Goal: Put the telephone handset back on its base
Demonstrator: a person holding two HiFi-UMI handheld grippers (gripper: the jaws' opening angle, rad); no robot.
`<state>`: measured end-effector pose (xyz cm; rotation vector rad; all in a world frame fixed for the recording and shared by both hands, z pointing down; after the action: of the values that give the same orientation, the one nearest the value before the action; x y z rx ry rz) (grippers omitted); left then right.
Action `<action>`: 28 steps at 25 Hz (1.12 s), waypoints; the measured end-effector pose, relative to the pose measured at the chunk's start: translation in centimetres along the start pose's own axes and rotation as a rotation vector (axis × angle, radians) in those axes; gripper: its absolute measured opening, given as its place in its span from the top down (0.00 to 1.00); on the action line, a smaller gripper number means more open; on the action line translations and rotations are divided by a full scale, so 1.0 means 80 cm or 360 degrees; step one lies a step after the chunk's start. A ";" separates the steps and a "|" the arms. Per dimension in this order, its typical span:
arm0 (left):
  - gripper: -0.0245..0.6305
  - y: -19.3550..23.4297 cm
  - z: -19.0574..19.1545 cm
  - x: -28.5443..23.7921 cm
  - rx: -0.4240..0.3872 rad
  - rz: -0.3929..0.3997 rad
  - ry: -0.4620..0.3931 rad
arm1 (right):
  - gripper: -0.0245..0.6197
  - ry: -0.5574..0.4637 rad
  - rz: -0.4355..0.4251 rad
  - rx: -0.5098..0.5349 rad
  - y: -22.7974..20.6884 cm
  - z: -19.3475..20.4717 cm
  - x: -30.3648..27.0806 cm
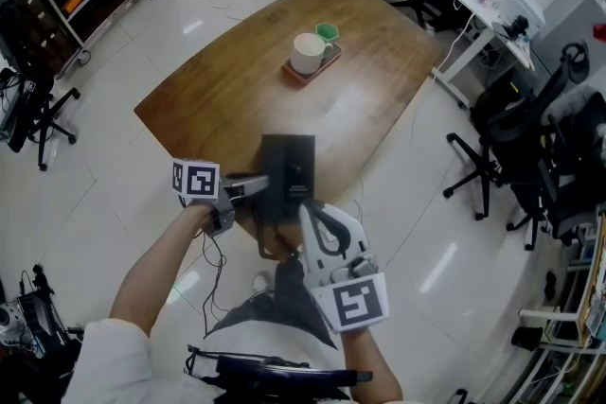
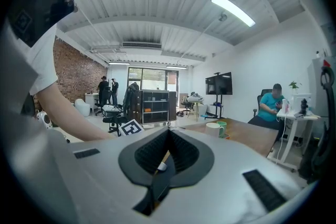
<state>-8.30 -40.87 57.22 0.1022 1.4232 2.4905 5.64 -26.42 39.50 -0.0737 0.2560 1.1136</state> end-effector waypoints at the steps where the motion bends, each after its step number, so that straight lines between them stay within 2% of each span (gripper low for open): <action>1: 0.85 0.001 0.001 0.000 0.0000 -0.0004 0.0002 | 0.96 0.0000 0.0001 -0.0001 0.000 0.000 0.001; 6: 0.83 0.003 0.002 0.002 -0.0038 -0.0034 -0.0005 | 0.96 -0.0009 0.0006 0.0001 -0.001 0.001 0.003; 9: 0.74 0.004 0.003 0.004 -0.0073 -0.0059 -0.0017 | 0.96 -0.0006 0.0001 -0.0003 0.000 0.001 0.001; 18: 0.74 -0.006 -0.002 0.020 -0.0136 -0.0096 -0.0123 | 0.96 0.0003 0.0004 0.0017 0.007 -0.001 0.006; 21: 0.79 -0.024 -0.007 0.033 -0.0223 -0.0106 -0.0180 | 0.96 -0.0012 0.0011 0.0026 0.015 -0.006 0.013; 24: 0.81 -0.054 -0.007 0.048 -0.0362 -0.0114 -0.0253 | 0.96 -0.0034 0.0007 0.0036 0.025 -0.011 0.022; 28: 0.88 -0.121 -0.007 0.062 -0.0588 -0.0035 -0.0357 | 0.96 -0.0055 0.0007 0.0057 0.044 -0.017 0.037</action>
<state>-11.30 -35.34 48.34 0.2788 0.8582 2.5802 3.51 -22.53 37.73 -0.0219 0.2452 1.1132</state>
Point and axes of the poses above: the fingertips, and each gripper's own axes: x backward along the fingers, y to its left, z out of its underside, the point moved 6 cm from there along x, backward along the fingers, and after that the axes turned 6 degrees about z, right-handed, at the moved point
